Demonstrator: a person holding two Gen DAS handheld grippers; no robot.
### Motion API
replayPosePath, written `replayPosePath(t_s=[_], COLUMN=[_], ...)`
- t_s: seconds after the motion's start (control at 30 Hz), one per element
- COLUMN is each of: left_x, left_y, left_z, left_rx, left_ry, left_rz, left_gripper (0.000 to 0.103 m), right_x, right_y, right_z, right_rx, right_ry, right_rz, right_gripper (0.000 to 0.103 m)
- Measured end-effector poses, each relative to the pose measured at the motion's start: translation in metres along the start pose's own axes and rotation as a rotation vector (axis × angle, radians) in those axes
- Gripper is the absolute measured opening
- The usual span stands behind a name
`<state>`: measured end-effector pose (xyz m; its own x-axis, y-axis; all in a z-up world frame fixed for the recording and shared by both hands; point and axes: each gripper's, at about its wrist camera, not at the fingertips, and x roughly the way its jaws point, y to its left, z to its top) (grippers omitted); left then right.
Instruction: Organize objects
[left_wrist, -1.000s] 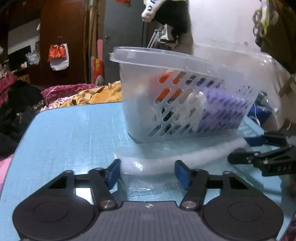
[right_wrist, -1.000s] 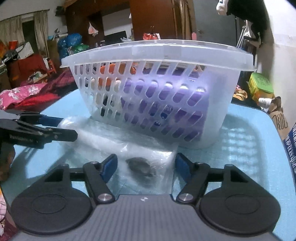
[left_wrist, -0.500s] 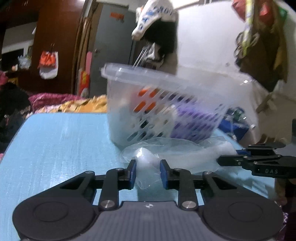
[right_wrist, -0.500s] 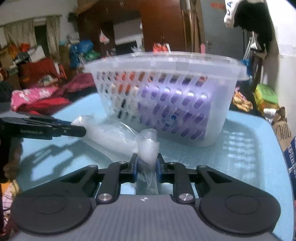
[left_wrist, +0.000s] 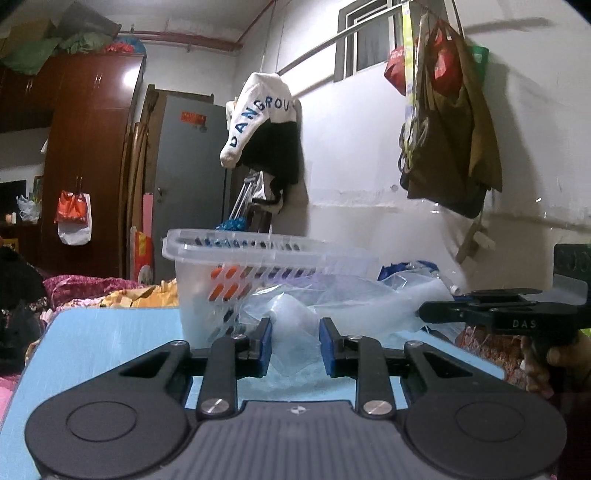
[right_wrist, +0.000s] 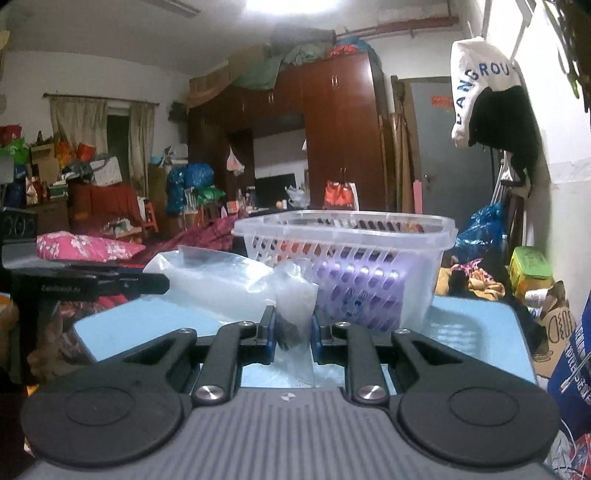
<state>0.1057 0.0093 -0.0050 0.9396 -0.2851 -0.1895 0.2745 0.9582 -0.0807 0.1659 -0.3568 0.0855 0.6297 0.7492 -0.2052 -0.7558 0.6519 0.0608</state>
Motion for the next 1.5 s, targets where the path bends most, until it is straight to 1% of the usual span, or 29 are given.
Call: replayPosePath(t_s=[0.1, 0.13, 0.23, 0.33, 0.4, 0.43, 0.53, 0.67, 0.73, 0.87, 0.93, 0.97, 1.0, 1.03, 1.07, 1.1, 1.13, 1.17, 1.2, 1.23, 1.27, 1.3, 1.4, 1.5], left_x=[0.01, 0.016, 0.031, 0.056, 0.08, 0.093, 0.116, 0.122, 0.126, 0.135, 0.138, 0.141, 0.143, 0.146, 0.148, 0.15, 0.151, 0.15, 0.148, 0.145, 0.144, 0.143, 0.14, 0.135], left_y=[-0.001, -0.002, -0.005, 0.0, 0.007, 0.013, 0.022, 0.032, 0.036, 0.047, 0.05, 0.05, 0.05, 0.049, 0.047, 0.045, 0.044, 0.044, 0.043, 0.041, 0.039, 0.036, 0.029, 0.026], left_z=[0.03, 0.046, 0.084, 0.113, 0.125, 0.129, 0.126, 0.115, 0.114, 0.113, 0.108, 0.106, 0.104, 0.102, 0.101, 0.101, 0.101, 0.101, 0.1, 0.098, 0.097, 0.095, 0.091, 0.088], left_rx=[0.019, 0.028, 0.068, 0.078, 0.061, 0.04, 0.023, 0.017, 0.019, -0.013, -0.008, -0.002, 0.011, 0.033, 0.056, 0.071, 0.067, 0.054, 0.046, 0.048, 0.056, 0.067, 0.101, 0.09], left_ry=[-0.017, -0.027, -0.057, -0.052, -0.015, 0.016, 0.074, 0.113, 0.132, 0.157, 0.169, 0.178, 0.178, 0.16, 0.148, 0.142, 0.137, 0.135, 0.136, 0.139, 0.151, 0.166, 0.167, 0.171], left_rz=[0.027, 0.03, 0.063, 0.076, 0.113, 0.122, 0.13, 0.116, 0.115, 0.128, 0.126, 0.12, 0.114, 0.134, 0.168, 0.197, 0.214, 0.208, 0.188, 0.168, 0.166, 0.174, 0.197, 0.19], left_gripper=[0.031, 0.031, 0.031, 0.031, 0.031, 0.031, 0.031, 0.031, 0.031, 0.031, 0.033, 0.036, 0.04, 0.043, 0.056, 0.071, 0.078, 0.085, 0.086, 0.087, 0.094, 0.099, 0.099, 0.099], right_x=[0.002, 0.004, 0.017, 0.037, 0.062, 0.072, 0.104, 0.129, 0.132, 0.137, 0.136, 0.134, 0.134, 0.135, 0.136, 0.137, 0.137, 0.137, 0.137, 0.135, 0.134, 0.133, 0.13, 0.128], right_y=[-0.002, -0.003, -0.012, -0.026, -0.037, -0.042, -0.06, -0.07, -0.07, -0.073, -0.077, -0.078, -0.079, -0.08, -0.081, -0.082, -0.084, -0.087, -0.087, -0.087, -0.086, -0.086, -0.082, -0.077], right_z=[0.016, 0.024, 0.057, 0.092, 0.115, 0.12, 0.129, 0.119, 0.111, 0.104, 0.101, 0.099, 0.098, 0.097, 0.098, 0.099, 0.1, 0.1, 0.101, 0.101, 0.103, 0.103, 0.106, 0.107], right_rx=[-0.024, -0.039, -0.071, -0.077, -0.072, -0.062, -0.016, 0.011, 0.004, 0.006, 0.022, 0.029, 0.031, 0.027, 0.019, 0.014, 0.017, 0.028, 0.034, 0.036, 0.037, 0.038, 0.031, 0.022], right_ry=[-0.017, -0.021, -0.045, -0.047, -0.006, 0.015, 0.101, 0.186, 0.202, 0.233, 0.231, 0.231, 0.234, 0.233, 0.227, 0.218, 0.21, 0.207, 0.205, 0.202, 0.198, 0.193, 0.179, 0.159], right_rz=[-0.017, -0.025, -0.058, -0.078, -0.102, -0.105, -0.109, -0.107, -0.103, -0.088, -0.077, -0.073, -0.076, -0.088, -0.11, -0.137, -0.165, -0.19, -0.21, -0.226, -0.23, -0.226, -0.218, -0.208], right_gripper=[0.02, 0.02, 0.02, 0.02, 0.02, 0.02, 0.02, 0.02, 0.02, 0.021, 0.021, 0.022, 0.025, 0.028, 0.037, 0.057, 0.068, 0.085, 0.092, 0.094, 0.097, 0.102, 0.103, 0.103])
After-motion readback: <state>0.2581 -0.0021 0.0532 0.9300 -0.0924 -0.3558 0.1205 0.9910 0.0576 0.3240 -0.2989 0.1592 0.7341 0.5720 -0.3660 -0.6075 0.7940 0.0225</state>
